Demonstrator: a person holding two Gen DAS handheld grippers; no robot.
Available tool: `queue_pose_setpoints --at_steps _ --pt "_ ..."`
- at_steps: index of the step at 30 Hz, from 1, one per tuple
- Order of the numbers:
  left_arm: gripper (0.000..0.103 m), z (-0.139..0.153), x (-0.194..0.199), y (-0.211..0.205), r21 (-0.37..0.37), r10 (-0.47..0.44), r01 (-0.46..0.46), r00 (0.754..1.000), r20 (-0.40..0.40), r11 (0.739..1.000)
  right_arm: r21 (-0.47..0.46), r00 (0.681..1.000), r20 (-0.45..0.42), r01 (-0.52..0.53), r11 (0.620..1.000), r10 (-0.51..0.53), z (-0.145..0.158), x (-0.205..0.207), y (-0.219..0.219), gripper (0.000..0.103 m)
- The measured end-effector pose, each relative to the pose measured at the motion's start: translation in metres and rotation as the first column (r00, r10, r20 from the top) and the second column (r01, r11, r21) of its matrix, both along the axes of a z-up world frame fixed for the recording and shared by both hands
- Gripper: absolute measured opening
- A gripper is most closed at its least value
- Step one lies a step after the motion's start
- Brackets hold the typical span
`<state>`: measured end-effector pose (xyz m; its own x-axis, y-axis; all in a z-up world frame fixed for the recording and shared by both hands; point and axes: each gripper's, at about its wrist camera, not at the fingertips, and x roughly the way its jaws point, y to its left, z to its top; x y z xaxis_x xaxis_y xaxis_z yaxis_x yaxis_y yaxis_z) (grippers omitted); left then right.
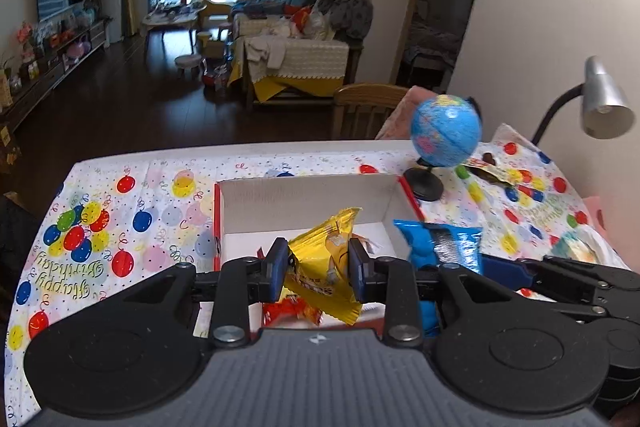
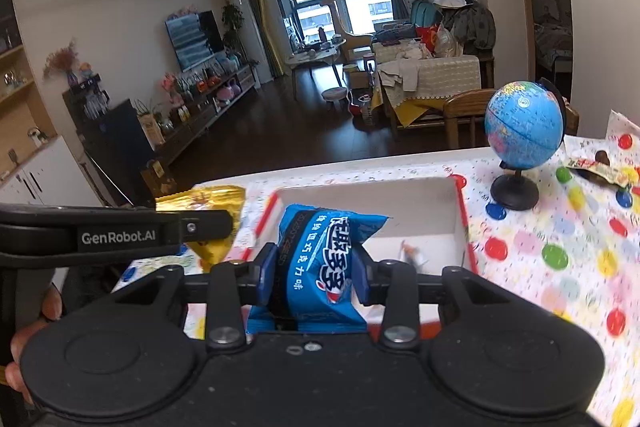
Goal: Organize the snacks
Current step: 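Carry both snacks into the red box and open both grippers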
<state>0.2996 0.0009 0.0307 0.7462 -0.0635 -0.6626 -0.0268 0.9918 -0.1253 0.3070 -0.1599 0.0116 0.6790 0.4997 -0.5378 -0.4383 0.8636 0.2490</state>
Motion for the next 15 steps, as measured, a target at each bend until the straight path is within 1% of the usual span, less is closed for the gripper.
queue_pose_setpoints --at_steps 4,6,10,15 --pt "0.031 -0.019 0.033 0.004 -0.001 0.031 -0.031 0.998 -0.049 1.000 -0.040 1.000 -0.016 -0.004 0.999 0.003 -0.013 0.027 0.001 0.036" --pt "0.031 -0.032 0.047 0.005 0.002 0.043 -0.043 0.996 -0.082 0.999 -0.059 0.999 -0.040 -0.005 0.998 0.003 -0.023 0.042 0.001 0.036" --pt "0.031 -0.056 0.069 0.010 0.009 0.070 -0.069 0.987 -0.142 0.998 -0.093 0.997 -0.082 -0.005 0.996 -0.002 -0.042 0.059 0.002 0.036" --pt "0.031 -0.083 0.086 0.012 0.038 0.093 -0.087 0.975 -0.203 0.995 -0.136 0.992 -0.125 -0.023 0.990 0.006 -0.063 0.073 0.008 0.036"
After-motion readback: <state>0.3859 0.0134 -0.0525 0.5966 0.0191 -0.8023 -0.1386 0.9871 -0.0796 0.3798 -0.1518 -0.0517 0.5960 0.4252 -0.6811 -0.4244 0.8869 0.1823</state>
